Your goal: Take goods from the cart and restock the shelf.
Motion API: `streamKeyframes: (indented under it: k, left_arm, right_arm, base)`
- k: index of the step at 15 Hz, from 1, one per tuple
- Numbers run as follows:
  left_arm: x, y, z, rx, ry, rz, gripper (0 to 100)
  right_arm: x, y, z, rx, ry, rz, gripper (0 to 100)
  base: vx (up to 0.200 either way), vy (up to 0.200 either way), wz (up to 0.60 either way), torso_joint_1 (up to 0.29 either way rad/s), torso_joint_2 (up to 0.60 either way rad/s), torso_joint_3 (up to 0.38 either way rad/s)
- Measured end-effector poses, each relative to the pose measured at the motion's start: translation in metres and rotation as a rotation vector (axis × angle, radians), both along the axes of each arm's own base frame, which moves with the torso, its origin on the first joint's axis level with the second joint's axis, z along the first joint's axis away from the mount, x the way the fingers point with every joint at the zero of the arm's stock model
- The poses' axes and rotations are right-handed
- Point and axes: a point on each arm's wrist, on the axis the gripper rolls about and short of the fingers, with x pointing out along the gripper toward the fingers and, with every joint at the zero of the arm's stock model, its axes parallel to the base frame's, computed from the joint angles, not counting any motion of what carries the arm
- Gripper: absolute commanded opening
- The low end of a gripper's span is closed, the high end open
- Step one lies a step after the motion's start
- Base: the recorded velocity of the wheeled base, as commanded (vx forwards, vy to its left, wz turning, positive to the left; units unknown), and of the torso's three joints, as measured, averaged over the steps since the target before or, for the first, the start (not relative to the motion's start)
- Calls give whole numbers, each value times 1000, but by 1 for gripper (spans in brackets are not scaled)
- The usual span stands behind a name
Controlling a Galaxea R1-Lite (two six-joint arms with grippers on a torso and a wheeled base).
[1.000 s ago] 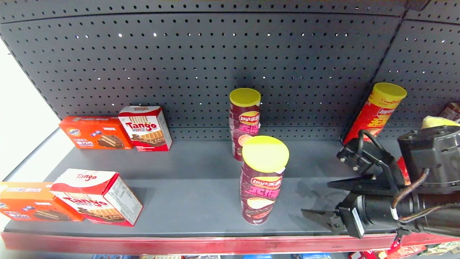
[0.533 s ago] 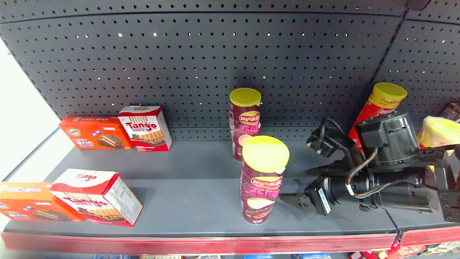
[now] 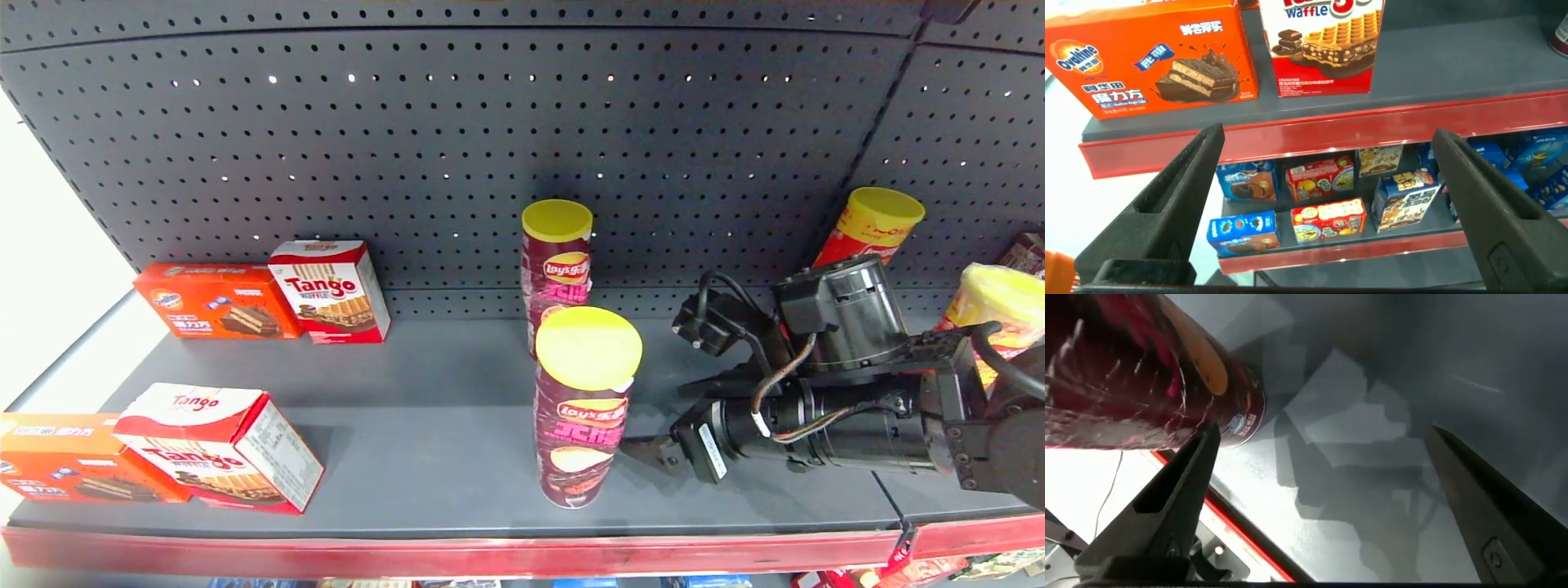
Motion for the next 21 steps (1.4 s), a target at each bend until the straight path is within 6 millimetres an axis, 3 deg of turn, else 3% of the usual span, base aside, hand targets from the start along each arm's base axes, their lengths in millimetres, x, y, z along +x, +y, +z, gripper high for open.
streamKeyframes:
  k: [21]
  left_arm:
    - [0, 0, 0, -3, 1, 2, 100]
  right_arm:
    - [-2, 8, -4, -6, 7, 26, 100]
  base:
    - [0, 0, 0, 0, 0, 0]
